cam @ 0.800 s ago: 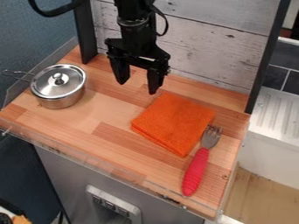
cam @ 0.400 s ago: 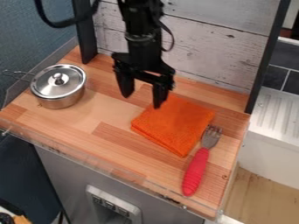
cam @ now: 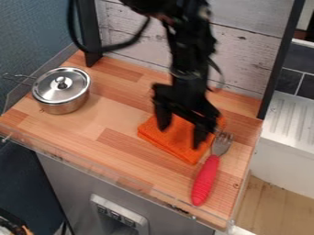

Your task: Pick the red fork and put it on the left side of the orange cloth

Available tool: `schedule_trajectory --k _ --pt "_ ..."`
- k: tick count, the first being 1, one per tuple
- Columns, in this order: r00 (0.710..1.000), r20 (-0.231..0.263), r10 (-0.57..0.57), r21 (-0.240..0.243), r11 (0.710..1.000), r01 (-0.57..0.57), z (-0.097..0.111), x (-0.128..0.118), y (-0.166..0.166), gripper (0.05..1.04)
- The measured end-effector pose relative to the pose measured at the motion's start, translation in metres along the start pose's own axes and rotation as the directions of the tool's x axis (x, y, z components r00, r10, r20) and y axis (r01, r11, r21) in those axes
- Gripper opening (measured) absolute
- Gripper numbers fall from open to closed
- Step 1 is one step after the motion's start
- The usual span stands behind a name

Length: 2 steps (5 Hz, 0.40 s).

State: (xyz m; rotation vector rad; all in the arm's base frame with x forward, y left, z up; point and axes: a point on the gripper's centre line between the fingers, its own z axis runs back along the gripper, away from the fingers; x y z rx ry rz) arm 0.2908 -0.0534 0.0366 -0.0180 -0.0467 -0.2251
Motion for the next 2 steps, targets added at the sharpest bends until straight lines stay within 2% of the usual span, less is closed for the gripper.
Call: schedule_trajectory --k 1,2 --pt "0.999 -0.012 -0.04 0.015 0.999 0.04 -0.009 -0.005 -0.029 0.998" --pt "0.997 -0.056 -0.055 0.032 0.998 0.057 -0.029 -0.012 -0.054 0.998"
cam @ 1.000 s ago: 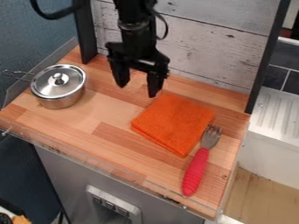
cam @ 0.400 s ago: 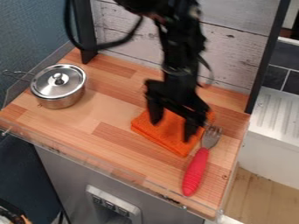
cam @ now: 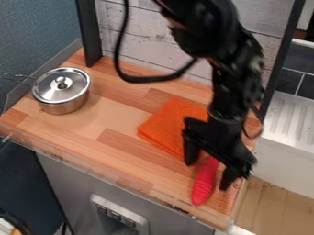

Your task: Pick the red fork and put it on the left side of the orange cloth

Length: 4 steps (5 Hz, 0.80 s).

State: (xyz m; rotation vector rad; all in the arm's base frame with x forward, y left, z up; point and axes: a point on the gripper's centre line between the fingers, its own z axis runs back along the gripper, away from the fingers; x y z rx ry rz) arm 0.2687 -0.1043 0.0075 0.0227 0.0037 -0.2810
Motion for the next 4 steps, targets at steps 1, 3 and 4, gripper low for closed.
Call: schedule_trajectory --k 1,3,4 --pt "0.999 -0.033 0.024 0.006 1.0 -0.024 -0.0118 -0.0023 -0.0065 0.996" --pt "0.999 -0.024 0.046 -0.007 0.999 -0.046 -0.0129 -0.0041 -0.0151 0.68" --pt "0.999 -0.01 0.04 -0.001 0.999 -0.04 -0.0106 -0.0074 -0.0134 0.415"
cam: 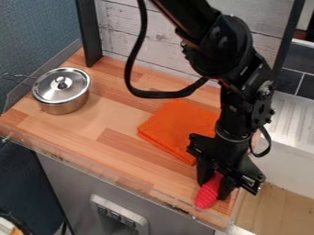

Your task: Pick the red fork and put it on the left side of the orange cloth

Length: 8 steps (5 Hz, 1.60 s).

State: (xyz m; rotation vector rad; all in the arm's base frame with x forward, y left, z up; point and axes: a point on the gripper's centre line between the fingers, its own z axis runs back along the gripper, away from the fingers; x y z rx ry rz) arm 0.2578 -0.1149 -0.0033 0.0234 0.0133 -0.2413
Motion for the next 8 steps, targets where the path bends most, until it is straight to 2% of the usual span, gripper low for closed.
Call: schedule_trajectory --k 1,2,3,4,6,7,8 --pt "0.998 0.053 -0.023 0.029 0.999 0.021 0.025 0.0 0.011 0.401" --pt "0.989 0.144 0.024 0.048 0.998 -0.031 0.052 0.009 0.042 0.401" --pt "0.978 0.151 0.146 0.057 0.986 -0.157 0.057 0.013 0.088 0.401" --pt "0.976 0.074 0.206 0.061 0.976 -0.211 0.033 0.022 0.118 0.401" --pt "0.965 0.002 0.261 0.078 0.962 -0.26 0.01 0.038 0.173 0.401" --pt "0.955 -0.027 0.295 0.087 0.953 -0.292 0.009 0.036 0.197 0.401" --pt "0.958 -0.054 0.281 0.082 0.958 -0.277 0.009 0.034 0.208 0.401"
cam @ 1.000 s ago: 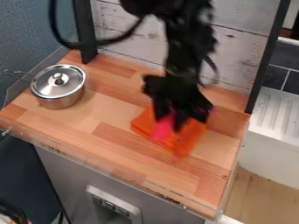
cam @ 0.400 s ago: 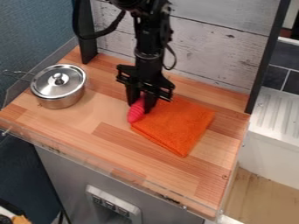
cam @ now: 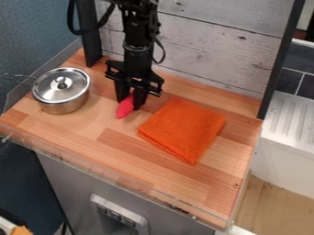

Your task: Pick the red fork and put it on the left side of the orange cloth

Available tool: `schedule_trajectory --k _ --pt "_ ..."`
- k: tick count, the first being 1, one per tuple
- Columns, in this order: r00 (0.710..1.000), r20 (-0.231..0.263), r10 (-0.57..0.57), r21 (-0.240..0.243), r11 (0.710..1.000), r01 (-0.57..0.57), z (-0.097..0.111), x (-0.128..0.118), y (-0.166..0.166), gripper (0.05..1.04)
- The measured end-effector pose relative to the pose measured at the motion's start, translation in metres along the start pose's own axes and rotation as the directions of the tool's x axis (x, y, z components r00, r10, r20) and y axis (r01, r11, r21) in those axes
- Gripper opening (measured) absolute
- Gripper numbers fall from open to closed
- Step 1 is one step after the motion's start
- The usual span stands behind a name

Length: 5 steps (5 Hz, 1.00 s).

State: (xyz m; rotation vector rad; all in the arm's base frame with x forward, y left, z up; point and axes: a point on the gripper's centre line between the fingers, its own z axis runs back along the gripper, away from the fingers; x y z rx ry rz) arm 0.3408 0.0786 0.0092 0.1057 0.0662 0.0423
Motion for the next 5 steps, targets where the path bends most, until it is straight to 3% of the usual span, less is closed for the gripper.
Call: schedule_trajectory --k 1,2,3,4,5 --pt "1.0 -0.023 0.003 -0.01 1.0 -0.003 -0.003 0.0 0.004 0.475" --pt "1.0 -0.014 -0.009 -0.016 1.0 0.008 -0.001 0.002 0.004 0.788" --pt "0.999 0.007 -0.041 -0.03 0.999 0.041 0.0 -0.001 0.0 1.005" --pt "0.997 0.071 -0.032 -0.015 0.999 0.033 0.019 -0.005 0.003 1.006" --pt "0.994 0.099 -0.037 -0.02 0.999 0.039 0.028 -0.009 0.001 0.999"
